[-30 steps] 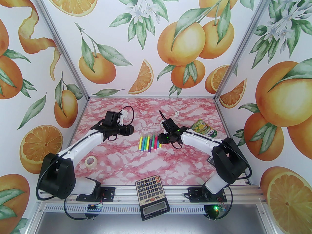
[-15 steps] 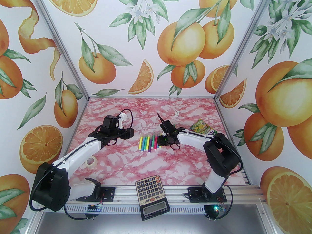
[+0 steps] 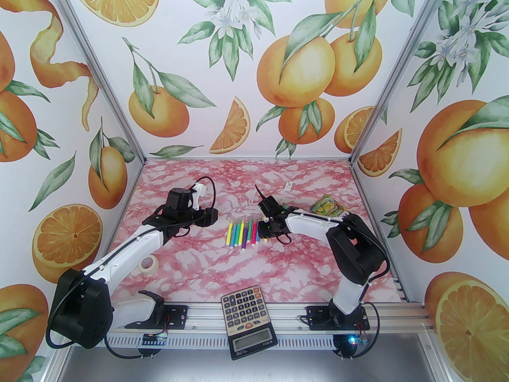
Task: Open the pen caps
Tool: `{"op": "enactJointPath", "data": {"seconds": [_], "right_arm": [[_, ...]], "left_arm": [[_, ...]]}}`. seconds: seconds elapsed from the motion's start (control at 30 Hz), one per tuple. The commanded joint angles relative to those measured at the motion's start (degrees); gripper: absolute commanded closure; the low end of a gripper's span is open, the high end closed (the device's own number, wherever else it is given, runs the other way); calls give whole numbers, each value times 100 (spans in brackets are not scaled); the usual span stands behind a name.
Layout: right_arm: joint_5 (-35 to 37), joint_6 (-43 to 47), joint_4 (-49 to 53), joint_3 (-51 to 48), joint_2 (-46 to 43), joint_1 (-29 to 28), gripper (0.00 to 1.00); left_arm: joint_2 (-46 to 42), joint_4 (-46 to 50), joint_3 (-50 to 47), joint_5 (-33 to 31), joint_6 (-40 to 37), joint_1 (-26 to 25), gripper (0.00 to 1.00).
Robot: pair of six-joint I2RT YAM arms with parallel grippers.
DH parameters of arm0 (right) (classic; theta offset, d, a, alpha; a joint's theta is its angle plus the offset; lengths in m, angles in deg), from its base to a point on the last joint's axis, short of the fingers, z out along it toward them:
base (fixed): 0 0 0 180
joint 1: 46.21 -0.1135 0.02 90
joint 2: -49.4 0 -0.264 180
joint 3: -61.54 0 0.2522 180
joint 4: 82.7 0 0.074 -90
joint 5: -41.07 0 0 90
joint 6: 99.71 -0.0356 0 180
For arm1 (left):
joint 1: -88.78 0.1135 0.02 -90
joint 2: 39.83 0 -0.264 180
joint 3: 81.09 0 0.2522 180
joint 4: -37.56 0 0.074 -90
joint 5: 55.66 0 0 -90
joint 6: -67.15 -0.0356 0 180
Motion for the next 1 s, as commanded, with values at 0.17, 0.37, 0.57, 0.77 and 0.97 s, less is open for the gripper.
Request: {"op": "enactJointPath", "data": {"seconds": [0.17,0.37,0.57,0.77,0.97], "right_arm": [[720,148,604,456,456,-61,67],[820,163,767,684,631,-104,69],[955,166,938,934,910,-130,74],[947,146,963,967,924,-137,77],[953,177,970,918,751,-136,83]], "left_arm": [[-286,-125,-37,-182,47,-23,31],[-404,-63,-83,-249,29,-20,31],[-461,-227,-381,-348,73,-20,31],[-530,-247,-471,-379,79,-20,31],[-489,-298,-458,-278,143,-18,30]]}}
